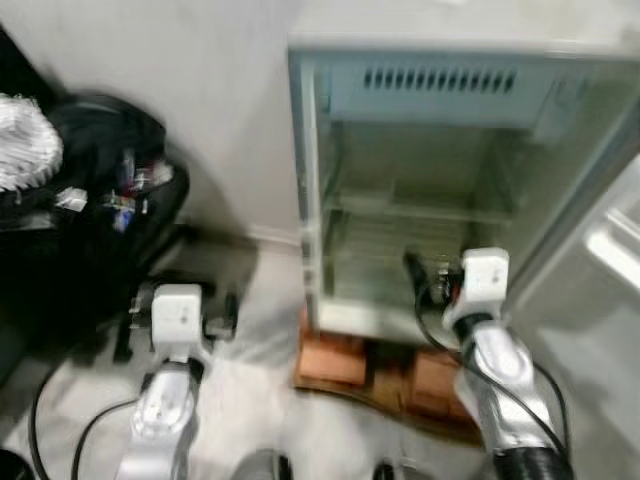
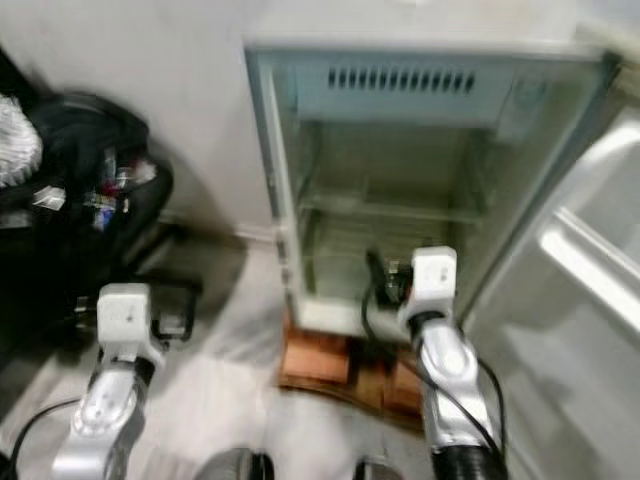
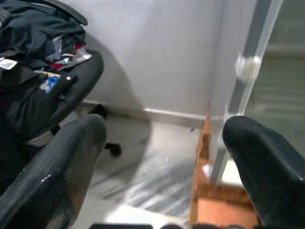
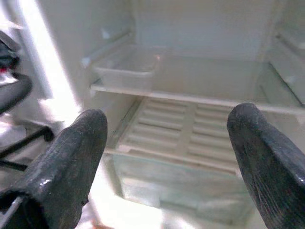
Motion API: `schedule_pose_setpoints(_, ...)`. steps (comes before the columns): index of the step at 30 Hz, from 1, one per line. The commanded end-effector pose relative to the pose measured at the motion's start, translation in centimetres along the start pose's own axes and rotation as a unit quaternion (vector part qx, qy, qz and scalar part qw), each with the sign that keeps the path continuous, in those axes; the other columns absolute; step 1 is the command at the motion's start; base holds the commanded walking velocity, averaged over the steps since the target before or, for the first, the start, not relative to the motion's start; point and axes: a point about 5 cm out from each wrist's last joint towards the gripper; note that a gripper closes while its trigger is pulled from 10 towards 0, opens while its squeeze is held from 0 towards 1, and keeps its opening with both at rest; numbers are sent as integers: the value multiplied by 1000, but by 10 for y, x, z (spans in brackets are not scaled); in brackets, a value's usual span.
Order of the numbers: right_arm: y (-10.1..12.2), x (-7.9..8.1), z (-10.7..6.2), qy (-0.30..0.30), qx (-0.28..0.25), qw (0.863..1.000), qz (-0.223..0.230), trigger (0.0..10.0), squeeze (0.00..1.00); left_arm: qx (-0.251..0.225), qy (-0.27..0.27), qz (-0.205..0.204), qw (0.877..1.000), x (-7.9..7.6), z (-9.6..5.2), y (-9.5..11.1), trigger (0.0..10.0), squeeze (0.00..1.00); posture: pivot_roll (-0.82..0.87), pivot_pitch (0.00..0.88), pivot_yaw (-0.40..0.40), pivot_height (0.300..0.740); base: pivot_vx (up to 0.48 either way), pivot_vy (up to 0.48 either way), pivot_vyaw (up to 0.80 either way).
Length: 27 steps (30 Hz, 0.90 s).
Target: Restocking fridge
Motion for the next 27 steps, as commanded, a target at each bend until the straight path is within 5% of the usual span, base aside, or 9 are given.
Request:
schedule_pose_setpoints(1, -2, 0, -2, 2, 6, 1000, -1, 10000, 0, 6, -3, -2, 1000, -1, -2, -2, 10000, 0, 1, 125, 71, 740, -330, 0, 0)
schedule_pose_setpoints(27, -9, 10, -5, 4, 21, 1000, 19, 10000, 0, 32, -8, -8, 999, -3, -6, -13, 10000, 0, -14, 112, 94, 740, -314, 0, 0)
Point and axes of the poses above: a point about 5 cm out from each wrist's last joint towards the gripper, its own z axis pointing out of the wrist towards the gripper, its own y axis along the axis of the wrist's last joint, x = y × z, and after that the axes turned 11 degrees about -z, right-handed
